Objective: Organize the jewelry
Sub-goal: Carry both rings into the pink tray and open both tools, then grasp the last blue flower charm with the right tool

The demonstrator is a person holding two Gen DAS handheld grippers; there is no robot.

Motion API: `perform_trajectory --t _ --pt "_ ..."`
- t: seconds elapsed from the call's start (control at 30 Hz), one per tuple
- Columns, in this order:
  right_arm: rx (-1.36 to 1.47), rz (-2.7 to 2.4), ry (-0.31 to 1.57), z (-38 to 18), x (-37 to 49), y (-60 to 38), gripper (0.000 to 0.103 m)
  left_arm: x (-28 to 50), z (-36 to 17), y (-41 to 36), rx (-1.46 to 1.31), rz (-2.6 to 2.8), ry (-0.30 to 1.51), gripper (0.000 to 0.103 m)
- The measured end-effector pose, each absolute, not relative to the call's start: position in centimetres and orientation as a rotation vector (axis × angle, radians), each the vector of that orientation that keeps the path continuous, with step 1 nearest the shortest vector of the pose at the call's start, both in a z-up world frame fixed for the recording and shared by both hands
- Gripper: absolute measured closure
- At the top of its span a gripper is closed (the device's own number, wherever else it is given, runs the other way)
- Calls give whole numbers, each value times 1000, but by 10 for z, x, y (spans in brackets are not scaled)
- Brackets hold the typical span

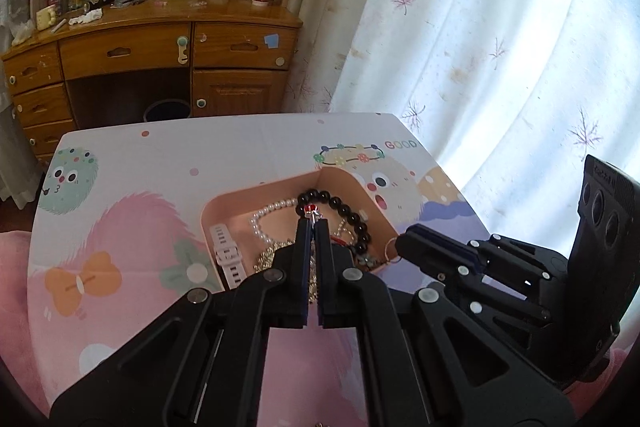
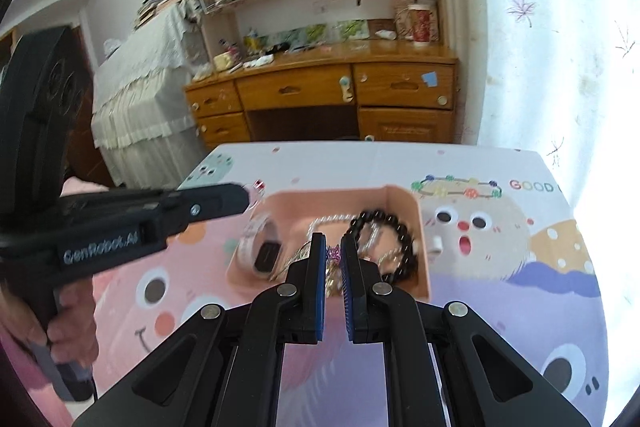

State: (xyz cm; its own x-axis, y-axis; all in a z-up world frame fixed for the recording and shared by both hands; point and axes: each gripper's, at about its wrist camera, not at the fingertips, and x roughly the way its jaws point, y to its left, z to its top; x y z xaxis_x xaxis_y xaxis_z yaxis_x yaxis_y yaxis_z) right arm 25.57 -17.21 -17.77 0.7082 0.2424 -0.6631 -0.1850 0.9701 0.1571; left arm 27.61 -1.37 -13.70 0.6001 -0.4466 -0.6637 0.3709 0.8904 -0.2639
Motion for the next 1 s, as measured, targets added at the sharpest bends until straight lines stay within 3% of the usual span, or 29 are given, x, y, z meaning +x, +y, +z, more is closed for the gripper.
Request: perform_trajectory --t 0.2,0.27,0.33,0.47,0.53,0.57,0.8,1.0 --pt "112 184 800 -191 280 -177 94 292 -145 -19 -104 -473 817 103" --pt "102 159 819 -196 283 -178 73 295 -147 -20 -113 -475 834 103" --pt "108 149 803 -198 281 -180 63 297 -149 -18 -120 -459 851 101" --pt "148 147 791 -198 276 -188 63 301 -153 -6 -131 -428 875 87" --pt "177 144 809 -200 273 -192 63 299 -152 3 -130 -402 866 58" --pt "190 145 819 -201 270 -193 63 297 -151 7 -133 -390 856 54" --pt "323 176 950 -219 241 -187 63 274 -146 39 -172 -328 845 53" --pt "454 205 1084 -243 206 -164 63 246 -154 66 -183 -257 886 45"
